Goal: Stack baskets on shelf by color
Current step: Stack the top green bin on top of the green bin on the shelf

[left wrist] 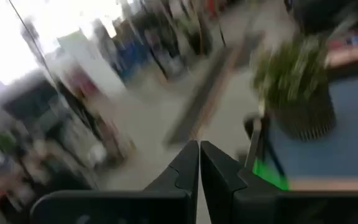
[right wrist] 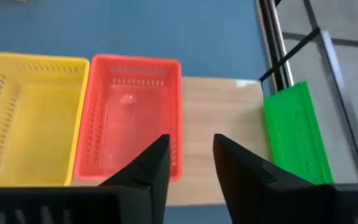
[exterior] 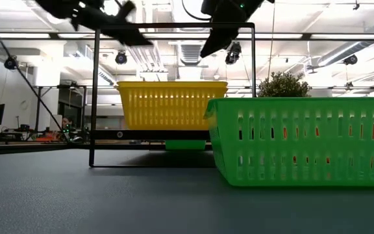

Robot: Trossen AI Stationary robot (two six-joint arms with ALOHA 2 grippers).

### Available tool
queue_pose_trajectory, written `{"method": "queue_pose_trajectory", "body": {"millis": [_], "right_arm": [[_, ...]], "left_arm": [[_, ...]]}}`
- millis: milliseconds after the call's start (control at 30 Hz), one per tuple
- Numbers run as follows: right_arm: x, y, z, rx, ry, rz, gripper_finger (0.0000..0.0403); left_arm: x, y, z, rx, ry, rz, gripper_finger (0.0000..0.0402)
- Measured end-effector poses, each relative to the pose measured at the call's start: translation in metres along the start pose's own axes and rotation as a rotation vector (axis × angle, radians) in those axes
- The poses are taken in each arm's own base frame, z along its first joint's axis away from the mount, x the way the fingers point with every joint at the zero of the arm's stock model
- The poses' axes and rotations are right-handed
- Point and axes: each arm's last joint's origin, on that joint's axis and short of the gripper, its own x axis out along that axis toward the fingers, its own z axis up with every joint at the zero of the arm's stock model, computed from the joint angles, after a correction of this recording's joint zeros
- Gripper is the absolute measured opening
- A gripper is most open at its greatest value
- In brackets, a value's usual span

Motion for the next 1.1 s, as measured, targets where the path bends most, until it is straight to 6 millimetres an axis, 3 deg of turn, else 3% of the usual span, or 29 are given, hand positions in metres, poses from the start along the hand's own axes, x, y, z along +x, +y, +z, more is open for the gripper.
{"method": "queue_pose_trajectory", "body": {"millis": [200, 433, 533, 800, 1100], "right_arm": [[0.001, 0.003, -0.009, 0.006, 0.058, 0.019, 0.0078], [0.005, 0.005, -0.017, 0.006, 0.099, 0.035, 0.0055], [0.005, 0.005, -0.018, 0.007, 0.114, 0.04, 0.0052], [0.006, 0.005, -0.018, -0.002, 0.11, 0.04, 0.0052], [0.007, 0.005, -0.016, 0.001, 0.086, 0.031, 0.0052]], "left_arm": [[0.051, 0.06, -0.037, -0.107, 0.292, -0.078, 0.0], [0.099, 0.091, -0.093, -0.187, 0.348, -0.341, 0.0], [0.112, 0.092, -0.115, -0.21, 0.358, -0.417, 0.0], [0.144, 0.079, -0.149, -0.271, 0.304, -0.564, 0.0], [0.161, 0.063, -0.164, -0.29, 0.26, -0.6, 0.0]]}}
